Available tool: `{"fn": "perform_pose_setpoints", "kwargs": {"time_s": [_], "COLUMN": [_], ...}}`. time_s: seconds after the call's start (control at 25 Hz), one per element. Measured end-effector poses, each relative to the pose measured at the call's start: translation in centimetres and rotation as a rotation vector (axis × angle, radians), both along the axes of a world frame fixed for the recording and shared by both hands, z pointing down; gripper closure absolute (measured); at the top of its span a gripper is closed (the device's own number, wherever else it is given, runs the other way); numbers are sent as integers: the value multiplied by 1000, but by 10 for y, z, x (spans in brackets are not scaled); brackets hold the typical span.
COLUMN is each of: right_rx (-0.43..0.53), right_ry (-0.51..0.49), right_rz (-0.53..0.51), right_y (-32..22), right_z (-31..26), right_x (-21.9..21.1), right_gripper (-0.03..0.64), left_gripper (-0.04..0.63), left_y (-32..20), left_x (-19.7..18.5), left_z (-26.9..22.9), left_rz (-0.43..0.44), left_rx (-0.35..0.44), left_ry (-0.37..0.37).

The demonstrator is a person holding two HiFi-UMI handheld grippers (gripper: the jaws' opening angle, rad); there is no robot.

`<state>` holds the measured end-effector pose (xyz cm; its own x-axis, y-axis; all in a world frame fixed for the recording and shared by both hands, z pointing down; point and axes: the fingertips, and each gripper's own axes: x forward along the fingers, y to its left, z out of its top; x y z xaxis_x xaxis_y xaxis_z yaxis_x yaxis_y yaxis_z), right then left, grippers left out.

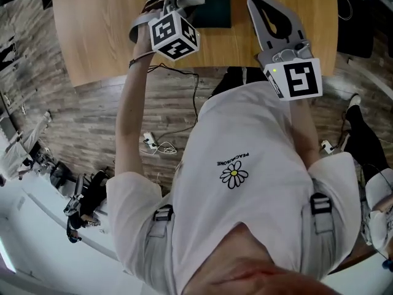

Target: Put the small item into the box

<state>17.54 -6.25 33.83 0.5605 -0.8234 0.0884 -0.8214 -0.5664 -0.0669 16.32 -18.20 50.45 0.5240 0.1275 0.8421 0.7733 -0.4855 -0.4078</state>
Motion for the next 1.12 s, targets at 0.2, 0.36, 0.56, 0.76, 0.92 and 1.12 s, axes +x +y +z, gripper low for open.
{"fn": "perform_pose_setpoints", "kwargs": {"time_s": [0.2,0.36,0.56,0.76,0.92,1.12], "right_rx": [6,7,11,1,-6,-26], "right_ry": [-34,-55,-79,-108,-128,-102], "right_rz": [11,14,-8,-21,-35,-49], "right_y": [6,11,15,9,6,13], "right_z": [9,14,24,30,36,39], "right_x": [0,2,-1,-2,-4,-3], "right_gripper": [611,611,611,611,611,611], "left_gripper": [414,414,413,408,405,402], "left_y": [0,4,11,6,3,8], "left_x": [-10,-18,-26,-28,-28,-24], "left_z": [45,64,81,87,88,87], "left_rz": [98,137,167,188,196,220], "left_rx": [60,73,95,99,96,126], "left_ry": [-180,-275,-345,-381,-393,-380]}}
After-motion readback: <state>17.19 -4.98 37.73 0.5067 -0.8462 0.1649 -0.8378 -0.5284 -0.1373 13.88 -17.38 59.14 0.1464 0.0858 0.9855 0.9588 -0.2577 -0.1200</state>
